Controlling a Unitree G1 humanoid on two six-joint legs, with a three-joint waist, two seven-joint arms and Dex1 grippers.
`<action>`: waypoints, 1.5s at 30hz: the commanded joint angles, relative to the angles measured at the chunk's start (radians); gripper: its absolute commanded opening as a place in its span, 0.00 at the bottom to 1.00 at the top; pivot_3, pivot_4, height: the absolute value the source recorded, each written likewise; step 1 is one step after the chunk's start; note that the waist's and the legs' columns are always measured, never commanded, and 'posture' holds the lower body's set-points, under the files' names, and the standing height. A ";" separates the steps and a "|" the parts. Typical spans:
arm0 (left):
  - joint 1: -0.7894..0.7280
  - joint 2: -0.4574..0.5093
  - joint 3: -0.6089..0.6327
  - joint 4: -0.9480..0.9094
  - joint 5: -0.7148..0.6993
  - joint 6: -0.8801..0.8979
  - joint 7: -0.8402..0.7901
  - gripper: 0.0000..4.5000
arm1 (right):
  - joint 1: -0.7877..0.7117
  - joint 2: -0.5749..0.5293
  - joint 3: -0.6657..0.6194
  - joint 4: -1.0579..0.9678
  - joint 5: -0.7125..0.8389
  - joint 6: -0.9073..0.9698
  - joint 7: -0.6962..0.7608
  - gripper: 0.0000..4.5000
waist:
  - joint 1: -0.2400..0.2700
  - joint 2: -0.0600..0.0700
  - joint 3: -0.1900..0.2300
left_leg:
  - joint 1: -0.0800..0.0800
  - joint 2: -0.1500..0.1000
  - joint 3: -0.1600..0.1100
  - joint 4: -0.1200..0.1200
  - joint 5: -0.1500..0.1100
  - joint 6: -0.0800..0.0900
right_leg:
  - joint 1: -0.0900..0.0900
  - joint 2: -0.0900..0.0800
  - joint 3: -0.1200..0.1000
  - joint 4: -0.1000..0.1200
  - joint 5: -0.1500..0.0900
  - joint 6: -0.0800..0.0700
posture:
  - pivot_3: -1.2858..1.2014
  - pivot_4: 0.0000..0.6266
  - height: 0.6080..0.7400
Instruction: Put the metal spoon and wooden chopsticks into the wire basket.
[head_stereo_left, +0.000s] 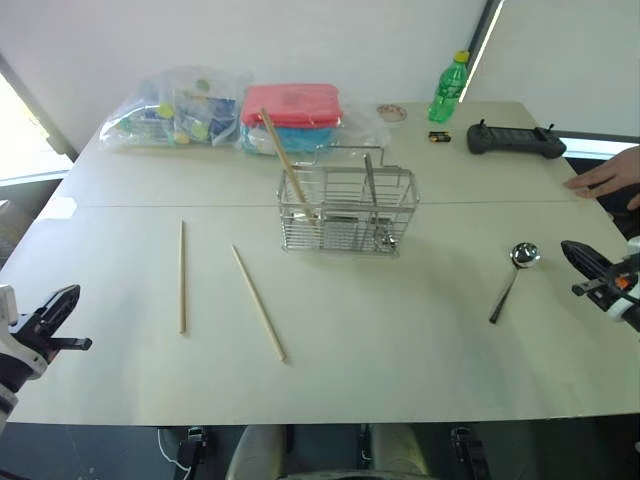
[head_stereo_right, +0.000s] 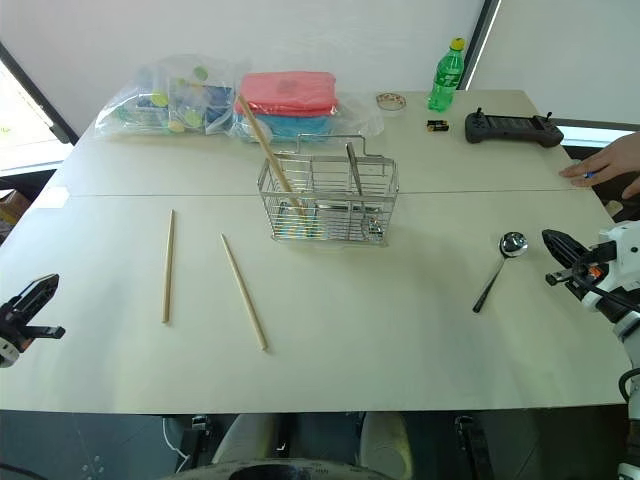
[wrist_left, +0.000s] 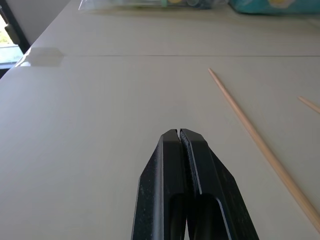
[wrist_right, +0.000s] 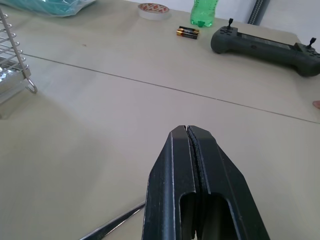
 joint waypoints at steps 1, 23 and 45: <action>0.000 0.020 0.023 -0.023 -0.008 0.002 0.002 0.01 | -0.001 -0.001 -0.019 -0.006 0.002 -0.019 0.002 0.00 | 0.000 0.000 0.000 | 0.000 0.000 0.000 0.000 0.000 0.000 | 0.000 0.000 0.000 0.000 0.000 0.000 | 0.52 0.24 0.69; -0.178 0.114 -0.063 -0.022 -0.078 0.096 -0.032 0.63 | -0.020 -0.003 -0.016 -0.141 -0.039 0.118 -0.156 0.12 | 0.002 0.000 0.000 | 0.001 0.000 0.000 0.000 0.000 0.000 | 0.000 0.001 0.000 0.001 0.001 -0.002 | 0.52 0.24 0.69; -1.090 0.214 -0.637 0.063 -0.394 0.476 -0.279 1.00 | -0.427 0.306 -0.006 -0.696 -0.072 1.193 -0.878 0.97 | -0.002 -0.002 0.001 | -0.002 0.003 -0.003 -0.001 0.001 0.000 | -0.002 0.009 0.000 0.002 0.005 -0.001 | 0.52 0.24 0.69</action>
